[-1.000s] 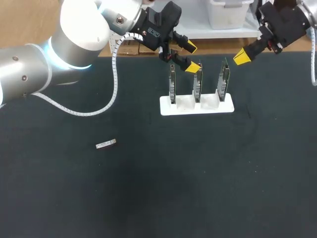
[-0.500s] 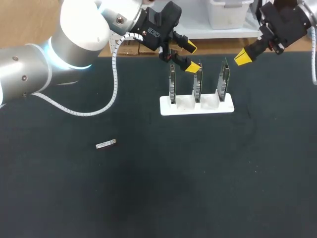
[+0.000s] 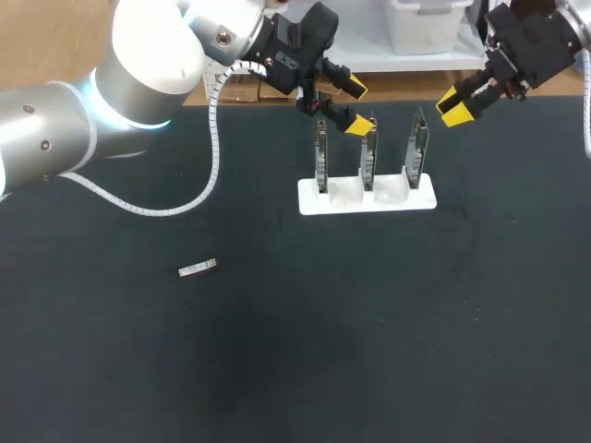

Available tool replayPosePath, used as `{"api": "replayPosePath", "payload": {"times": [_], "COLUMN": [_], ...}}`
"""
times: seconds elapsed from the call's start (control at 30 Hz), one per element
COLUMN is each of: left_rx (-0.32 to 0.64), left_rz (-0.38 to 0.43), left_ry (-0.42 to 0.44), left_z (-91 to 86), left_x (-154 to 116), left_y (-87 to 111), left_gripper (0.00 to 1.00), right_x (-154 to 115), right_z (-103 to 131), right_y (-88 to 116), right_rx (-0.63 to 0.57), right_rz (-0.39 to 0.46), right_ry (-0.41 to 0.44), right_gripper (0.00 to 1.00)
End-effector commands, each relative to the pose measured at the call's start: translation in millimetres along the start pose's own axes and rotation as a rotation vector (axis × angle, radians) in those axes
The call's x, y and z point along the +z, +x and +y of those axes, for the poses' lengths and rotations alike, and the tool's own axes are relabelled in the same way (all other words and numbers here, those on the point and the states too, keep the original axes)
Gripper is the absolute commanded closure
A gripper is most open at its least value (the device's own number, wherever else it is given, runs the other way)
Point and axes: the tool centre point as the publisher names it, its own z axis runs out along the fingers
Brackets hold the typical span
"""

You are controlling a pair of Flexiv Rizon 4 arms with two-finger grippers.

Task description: Pick up the optical module with the left hand, and insert it into the network port with the right hand.

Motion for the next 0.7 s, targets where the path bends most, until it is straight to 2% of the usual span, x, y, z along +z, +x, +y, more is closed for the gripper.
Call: {"api": "replayPosePath", "payload": {"times": [0.03,0.27,0.43,0.6,0.7], "left_rx": [0.001,0.006,0.009,0.008,0.014], "left_rz": [-0.001,0.011,0.083,0.182,0.275], "left_ry": [-0.002,-0.004,-0.062,-0.142,-0.201], "left_z": [-0.6,-1.6,-7.7,-30.7,-51.3], "left_x": [0.0,-0.9,-19.6,-49.6,-66.9], "left_y": [0.2,-0.7,-0.8,-1.6,2.0], "left_gripper": [0.00,0.00,0.00,0.00,0.00], "right_x": [0.5,0.5,0.5,0.5,0.5], "right_z": [2.4,2.4,2.4,2.4,2.4], "right_y": [0.1,0.1,0.1,0.1,0.1], "right_rx": [-0.001,-0.001,-0.001,-0.001,-0.001], "right_rz": [0.000,0.000,0.000,0.000,0.000], "right_ry": [0.006,0.006,0.006,0.006,0.006], "right_gripper": [0.00,0.00,0.00,0.00,0.00]}}
